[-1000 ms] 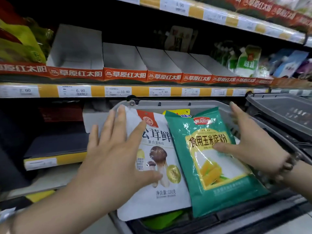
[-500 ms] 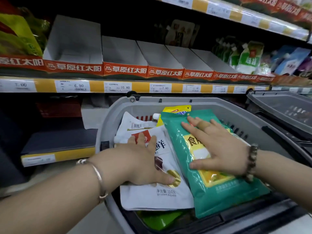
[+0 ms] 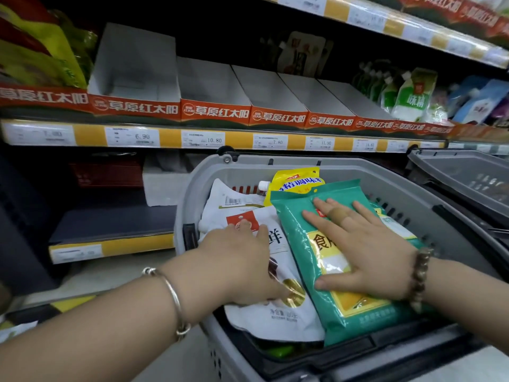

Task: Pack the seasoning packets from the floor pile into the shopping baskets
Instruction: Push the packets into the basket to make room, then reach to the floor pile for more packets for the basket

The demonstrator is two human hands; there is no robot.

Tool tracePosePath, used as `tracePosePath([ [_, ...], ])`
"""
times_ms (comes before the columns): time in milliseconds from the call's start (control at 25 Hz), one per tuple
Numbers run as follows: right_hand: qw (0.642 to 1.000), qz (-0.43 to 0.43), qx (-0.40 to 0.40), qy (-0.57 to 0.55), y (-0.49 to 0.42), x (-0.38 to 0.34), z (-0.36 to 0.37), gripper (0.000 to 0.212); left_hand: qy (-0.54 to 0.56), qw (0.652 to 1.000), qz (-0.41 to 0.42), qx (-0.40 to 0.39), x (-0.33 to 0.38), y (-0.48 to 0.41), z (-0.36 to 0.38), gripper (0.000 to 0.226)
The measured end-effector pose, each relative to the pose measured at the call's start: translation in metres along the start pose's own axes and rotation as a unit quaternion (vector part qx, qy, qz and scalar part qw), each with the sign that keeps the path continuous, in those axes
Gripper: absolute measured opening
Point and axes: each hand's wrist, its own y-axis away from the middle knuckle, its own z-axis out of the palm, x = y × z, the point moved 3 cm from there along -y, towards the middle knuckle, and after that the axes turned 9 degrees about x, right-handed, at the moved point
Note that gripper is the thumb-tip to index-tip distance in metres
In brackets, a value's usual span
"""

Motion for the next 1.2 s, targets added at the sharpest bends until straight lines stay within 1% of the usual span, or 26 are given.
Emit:
tracePosePath([
  [80, 1.0, 0.016, -0.011, -0.009, -0.003, -0.002, -0.009, 0.092, -0.005, 0.994, 0.02, 0.111, -0.01, 0.009, -0.014, 0.078],
  [120, 0.999, 0.026, -0.004, -0.02, -0.006, -0.006, -0.015, 0.091, 0.0, 0.987, 0.025, 0.159, -0.018, 0.016, -0.022, 0.069],
  [200, 0.998, 0.019, 0.042, -0.044, -0.017, -0.025, -0.033, 0.082, 0.006, 0.973, 0.031, 0.229, -0.04, 0.039, -0.036, 0.059],
  [280, 0.991, -0.016, 0.102, -0.085, -0.036, -0.058, -0.056, 0.075, 0.0, 0.959, 0.03, 0.281, -0.068, 0.068, -0.047, 0.053],
  [400, 0.975, -0.087, 0.155, -0.132, -0.073, -0.134, -0.087, 0.069, -0.009, 0.949, -0.015, 0.313, -0.123, 0.125, -0.051, 0.052],
  [520, 0.964, -0.168, 0.153, -0.138, -0.106, -0.223, -0.096, 0.066, -0.003, 0.943, -0.095, 0.318, -0.178, 0.187, -0.033, 0.057],
  [600, 0.957, -0.208, 0.141, -0.143, -0.123, -0.283, -0.092, 0.063, 0.005, 0.937, -0.157, 0.312, -0.214, 0.23, -0.012, 0.056],
  [720, 0.949, -0.258, 0.133, -0.122, -0.147, -0.359, -0.073, 0.058, 0.021, 0.928, -0.233, 0.291, -0.26, 0.283, 0.026, 0.052],
  [800, 0.951, -0.27, 0.106, -0.109, -0.161, -0.402, -0.056, 0.056, 0.029, 0.923, -0.267, 0.274, -0.287, 0.314, 0.051, 0.048],
  [880, 0.954, -0.275, 0.074, -0.09, -0.172, -0.436, -0.04, 0.051, 0.03, 0.92, -0.302, 0.249, -0.309, 0.337, 0.077, 0.049],
  [1000, 0.95, -0.303, 0.047, -0.058, -0.188, -0.477, -0.014, 0.039, 0.03, 0.915, -0.344, 0.209, -0.334, 0.356, 0.11, 0.05],
  [1120, 0.948, -0.315, 0.024, -0.036, -0.204, -0.504, 0.019, 0.037, 0.032, 0.907, -0.372, 0.192, -0.355, 0.357, 0.136, 0.05],
  [1200, 0.949, -0.313, 0.002, -0.037, -0.218, -0.521, 0.046, 0.04, 0.051, 0.894, -0.402, 0.192, -0.369, 0.351, 0.151, 0.049],
])
